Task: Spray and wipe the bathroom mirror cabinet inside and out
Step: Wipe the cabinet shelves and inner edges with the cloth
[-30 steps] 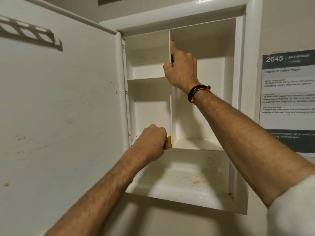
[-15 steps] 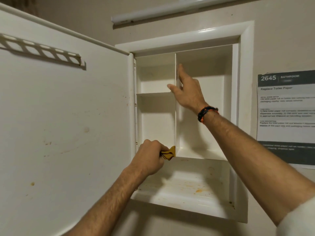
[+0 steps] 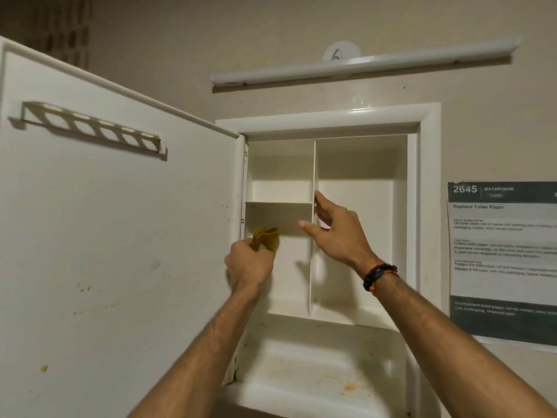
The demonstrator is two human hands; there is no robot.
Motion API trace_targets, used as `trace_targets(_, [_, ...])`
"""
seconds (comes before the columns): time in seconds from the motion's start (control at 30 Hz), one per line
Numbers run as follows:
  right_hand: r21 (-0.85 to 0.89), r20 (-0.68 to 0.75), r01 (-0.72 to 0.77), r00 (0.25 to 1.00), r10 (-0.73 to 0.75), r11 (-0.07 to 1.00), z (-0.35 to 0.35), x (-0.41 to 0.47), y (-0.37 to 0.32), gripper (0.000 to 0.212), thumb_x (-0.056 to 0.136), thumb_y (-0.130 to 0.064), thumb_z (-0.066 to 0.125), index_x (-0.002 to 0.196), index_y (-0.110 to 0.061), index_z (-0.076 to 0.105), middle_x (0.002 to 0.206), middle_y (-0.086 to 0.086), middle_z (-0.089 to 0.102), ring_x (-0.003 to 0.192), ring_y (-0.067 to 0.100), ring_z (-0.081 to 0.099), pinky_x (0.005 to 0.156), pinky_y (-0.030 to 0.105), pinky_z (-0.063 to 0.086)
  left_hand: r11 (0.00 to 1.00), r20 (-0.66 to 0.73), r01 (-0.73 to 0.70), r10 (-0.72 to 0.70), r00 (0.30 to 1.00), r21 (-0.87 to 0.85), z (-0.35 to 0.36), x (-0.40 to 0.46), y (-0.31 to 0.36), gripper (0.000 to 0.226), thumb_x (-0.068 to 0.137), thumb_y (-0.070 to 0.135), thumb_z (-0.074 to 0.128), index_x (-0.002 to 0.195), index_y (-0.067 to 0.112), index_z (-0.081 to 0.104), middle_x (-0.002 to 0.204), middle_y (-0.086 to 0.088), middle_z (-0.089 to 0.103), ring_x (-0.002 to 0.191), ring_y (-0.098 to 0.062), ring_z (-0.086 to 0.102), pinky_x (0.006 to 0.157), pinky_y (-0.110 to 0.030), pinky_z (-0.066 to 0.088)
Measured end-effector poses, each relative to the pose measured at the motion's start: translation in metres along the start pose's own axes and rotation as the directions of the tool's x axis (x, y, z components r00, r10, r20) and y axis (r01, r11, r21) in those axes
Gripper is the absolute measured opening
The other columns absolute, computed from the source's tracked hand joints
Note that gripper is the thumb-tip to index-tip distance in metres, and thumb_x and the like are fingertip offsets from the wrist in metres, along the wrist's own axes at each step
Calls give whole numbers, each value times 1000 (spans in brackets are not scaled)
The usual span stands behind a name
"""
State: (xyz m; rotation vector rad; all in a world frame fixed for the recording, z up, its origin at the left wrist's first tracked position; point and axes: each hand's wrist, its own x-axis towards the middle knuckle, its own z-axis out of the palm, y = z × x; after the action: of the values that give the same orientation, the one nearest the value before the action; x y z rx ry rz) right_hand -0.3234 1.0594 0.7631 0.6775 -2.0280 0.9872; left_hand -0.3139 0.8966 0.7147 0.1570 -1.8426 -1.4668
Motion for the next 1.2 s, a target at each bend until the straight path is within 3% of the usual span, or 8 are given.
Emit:
trace_targets(0.07, [-24,24,4,1000,-4,1000,-1,-1,2,82,86,-33,72,153,-22,26,147,-2,48,135,15,46,109,34,44,1000,-65,14,-14,998,-7,11,5,6,16,93,21,57,99,15,70,92,-8,70,81,-25,62,71,-33,52])
trace_targets(0.17, [-30,57,8,998,-6,1000,-3,-3,6,84,86,-32,72,154,-27,23,145,-9,48,136,9,44,104,18,42,988,-104,-150,153,983,38,28,6,11,29,96,12,52,121,17,66,105,-7,70,89,-23,64,73,-25,45])
trace_targets(0.33, [-26,65,13,998,-11,1000,-3,-5,10,84,86,-29,72,153,-32,21,143,-9,51,135,9,45,108,29,44,786,232,-549,500,835,284,51,-5,-6,38,97,9,45,132,23,52,94,-4,67,77,-17,61,69,-27,53])
trace_targets(0.63, [-7,58,-15,998,15,1000,0,-8,12,80,89,-20,69,154,-30,22,148,-7,45,135,8,44,107,19,37,533,638,-745,421,645,401,26,-13,-42,35,81,1,54,107,22,65,92,-3,66,82,-24,62,77,-34,54])
trace_targets(0.87, [37,26,-50,998,49,998,-1,-15,2,78,88,-12,70,153,-23,28,151,-7,41,135,7,44,109,23,40,618,710,-689,284,644,379,7,-16,-41,45,79,-3,50,111,20,72,102,-7,69,93,-24,65,86,-38,55])
trace_targets(1.0, [-40,-121,-87,989,81,995,0,-34,0,69,91,-20,66,151,-17,32,149,0,46,131,14,51,104,32,47,768,681,-590,293,671,251,-14,-15,-31,39,82,1,53,102,24,77,83,2,74,77,-12,66,69,-25,57])
trace_targets(1.1, [-22,-206,-96,975,89,995,-1,-60,0,53,90,-24,68,140,-18,51,131,-4,63,115,5,62,93,16,50,879,624,-446,255,738,168,-34,-18,-31,29,81,5,60,94,26,76,79,7,73,75,-6,66,60,-12,51])
trace_targets(1.2, [22,-179,-118,976,120,993,1,-88,-1,37,87,-27,72,123,-20,68,105,-10,73,96,-7,66,90,17,53,991,624,-127,125,772,-42,-49,-25,-32,16,84,4,66,91,15,75,85,-6,74,78,-16,71,70,-29,59])
